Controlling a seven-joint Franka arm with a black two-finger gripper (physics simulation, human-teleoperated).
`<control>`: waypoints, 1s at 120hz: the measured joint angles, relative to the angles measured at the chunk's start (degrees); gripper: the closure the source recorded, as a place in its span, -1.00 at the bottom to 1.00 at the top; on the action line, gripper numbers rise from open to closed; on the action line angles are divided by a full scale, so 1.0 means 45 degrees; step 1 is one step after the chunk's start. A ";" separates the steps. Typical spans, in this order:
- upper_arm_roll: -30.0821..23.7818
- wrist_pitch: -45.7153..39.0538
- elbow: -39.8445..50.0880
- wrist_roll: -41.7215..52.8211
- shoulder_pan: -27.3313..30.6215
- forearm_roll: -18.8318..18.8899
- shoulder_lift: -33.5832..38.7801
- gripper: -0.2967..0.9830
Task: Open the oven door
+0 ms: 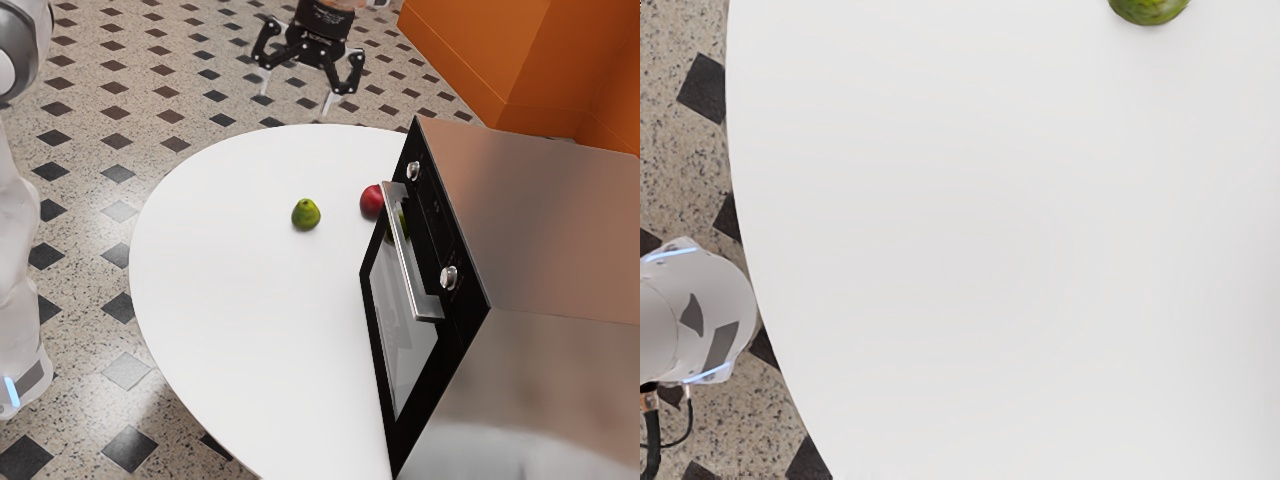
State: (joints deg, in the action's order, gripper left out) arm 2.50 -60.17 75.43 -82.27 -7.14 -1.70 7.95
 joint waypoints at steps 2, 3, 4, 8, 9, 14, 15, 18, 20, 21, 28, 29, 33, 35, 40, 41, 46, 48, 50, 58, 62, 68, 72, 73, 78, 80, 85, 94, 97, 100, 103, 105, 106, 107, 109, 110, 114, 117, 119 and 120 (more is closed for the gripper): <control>-0.0002 -0.0090 0.0000 -0.0368 -0.0012 -0.0004 0.0004 -0.54; -0.0006 -0.0133 0.0001 -0.0549 -0.0017 -0.0006 0.0027 -0.54; -0.0009 -0.0174 0.0001 -0.0728 -0.0022 -0.0008 0.0049 -0.54; -0.0013 -0.0322 0.0001 -0.1417 -0.0045 -0.0013 0.0129 -0.54; -0.0015 -0.0356 0.0001 -0.1583 -0.0046 -0.0016 0.0147 -0.54; -0.0033 -0.0499 0.0011 -0.2380 -0.0051 -0.0040 0.0422 -0.54; -0.0043 -0.0523 0.0013 -0.2533 -0.0055 -0.0045 0.0494 -0.54; -0.0064 -0.0586 0.0015 -0.2979 -0.0118 -0.0058 0.0680 -0.54; -0.0070 -0.0616 0.0018 -0.3267 -0.0219 -0.0062 0.0876 -0.54; -0.0070 -0.0618 0.0022 -0.3408 -0.0271 -0.0064 0.1002 -0.54; -0.0056 -0.0554 0.0041 -0.4348 -0.0457 -0.0024 0.1612 -0.54; -0.0055 -0.0542 0.0043 -0.4475 -0.0467 -0.0016 0.1660 -0.54; -0.0059 -0.0495 0.0045 -0.4967 -0.0502 0.0015 0.1791 -0.54; -0.0061 -0.0464 0.0049 -0.5202 -0.0513 0.0026 0.1831 -0.54; -0.0081 -0.0358 0.0053 -0.5763 -0.0540 0.0046 0.1913 -0.54; -0.0090 -0.0335 0.0051 -0.5871 -0.0550 0.0049 0.1936 -0.54; -0.0347 -0.0219 0.0038 -0.6389 -0.0685 0.0069 0.2089 -0.54; -0.0465 -0.0187 0.0159 -0.6589 -0.0785 0.0075 0.2355 -0.54; -0.0597 -0.0209 0.0613 -0.6780 -0.0780 0.0080 0.2826 -0.54; -0.1664 -0.0824 0.3124 -0.7421 -0.0124 0.0079 0.5136 -0.53; -0.2313 -0.1243 0.3810 -0.7645 0.0248 0.0067 0.5691 -0.53; -0.3232 -0.1939 0.4377 -0.7927 0.0503 0.0048 0.6051 -0.54; -0.3620 -0.2403 0.4651 -0.8039 0.0468 0.0029 0.6128 -0.54; -0.3685 -0.2513 0.4698 -0.8056 0.0421 0.0025 0.6127 -0.54; -0.3895 -0.3040 0.4854 -0.8109 0.0023 0.0005 0.6105 -0.54; -0.3948 -0.3244 0.4911 -0.8120 -0.0146 -0.0008 0.6099 -0.54; -0.4212 -0.3755 0.5221 -0.8133 -0.0359 -0.0186 0.6182 -0.54; -0.4592 -0.4702 0.5553 -0.7947 -0.0376 -0.0614 0.6156 -0.53; -0.4759 -0.5022 0.5587 -0.7855 -0.0275 -0.0715 0.6078 -0.53; -0.4983 -0.5347 0.5609 -0.7767 -0.0086 -0.0802 0.5973 -0.53; -0.5184 -0.5665 0.5629 -0.7684 0.0099 -0.0886 0.5863 -0.53; -0.5284 -0.5868 0.5645 -0.7631 0.0185 -0.0950 0.5794 -0.53; -0.5326 -0.5969 0.5661 -0.7605 0.0221 -0.0990 0.5765 -0.53; -0.5364 -0.6076 0.5717 -0.7579 0.0251 -0.1037 0.5752 -0.53; -0.5426 -0.6281 0.5823 -0.7528 0.0300 -0.1123 0.5736 -0.53; -0.5450 -0.6384 0.5884 -0.7504 0.0316 -0.1163 0.5733 -0.53; -0.5533 -0.6788 0.6107 -0.7408 0.0369 -0.1314 0.5727 -0.53; -0.5606 -0.7071 0.6233 -0.7340 0.0447 -0.1444 0.5721 -0.53; -0.5647 -0.7242 0.6290 -0.7296 0.0498 -0.1523 0.5719 -0.53; -0.5665 -0.7322 0.6313 -0.7274 0.0520 -0.1559 0.5717 -0.54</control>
State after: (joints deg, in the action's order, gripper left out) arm -22.99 -93.12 103.83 -115.00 -4.80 -8.72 33.68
